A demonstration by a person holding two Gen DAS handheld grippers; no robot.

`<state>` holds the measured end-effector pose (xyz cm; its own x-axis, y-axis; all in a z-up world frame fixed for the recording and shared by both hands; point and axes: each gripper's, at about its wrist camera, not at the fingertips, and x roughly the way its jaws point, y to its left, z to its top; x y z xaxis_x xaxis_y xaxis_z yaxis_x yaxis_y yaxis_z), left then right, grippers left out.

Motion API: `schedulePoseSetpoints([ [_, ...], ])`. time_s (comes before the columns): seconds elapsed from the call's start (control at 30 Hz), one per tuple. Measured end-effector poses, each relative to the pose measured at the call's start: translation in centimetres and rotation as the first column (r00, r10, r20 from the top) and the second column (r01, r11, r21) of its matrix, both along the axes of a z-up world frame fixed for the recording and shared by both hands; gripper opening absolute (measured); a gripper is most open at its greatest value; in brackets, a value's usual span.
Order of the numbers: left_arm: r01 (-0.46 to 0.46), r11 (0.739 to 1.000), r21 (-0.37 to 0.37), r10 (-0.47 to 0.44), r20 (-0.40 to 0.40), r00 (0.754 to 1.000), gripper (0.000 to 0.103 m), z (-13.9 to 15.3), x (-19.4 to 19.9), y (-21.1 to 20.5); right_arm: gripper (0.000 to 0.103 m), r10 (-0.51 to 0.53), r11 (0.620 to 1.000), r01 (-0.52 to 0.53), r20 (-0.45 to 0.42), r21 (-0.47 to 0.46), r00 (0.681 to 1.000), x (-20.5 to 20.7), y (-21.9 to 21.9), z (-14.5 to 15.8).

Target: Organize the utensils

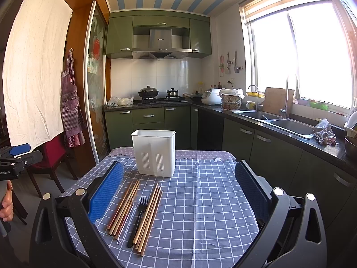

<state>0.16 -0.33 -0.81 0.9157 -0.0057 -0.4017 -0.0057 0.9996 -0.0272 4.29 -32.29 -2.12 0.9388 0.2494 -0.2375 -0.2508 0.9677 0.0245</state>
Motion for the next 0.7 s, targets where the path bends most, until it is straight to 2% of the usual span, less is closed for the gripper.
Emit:
schedulePoseSetpoints([
  [0.7, 0.012, 1.0, -0.01, -0.012, -0.011, 1.0, 0.097, -0.45, 0.01, -0.47, 0.099, 0.003, 1.0, -0.003, -0.012, -0.003, 1.0, 0.4, 0.04, -0.04],
])
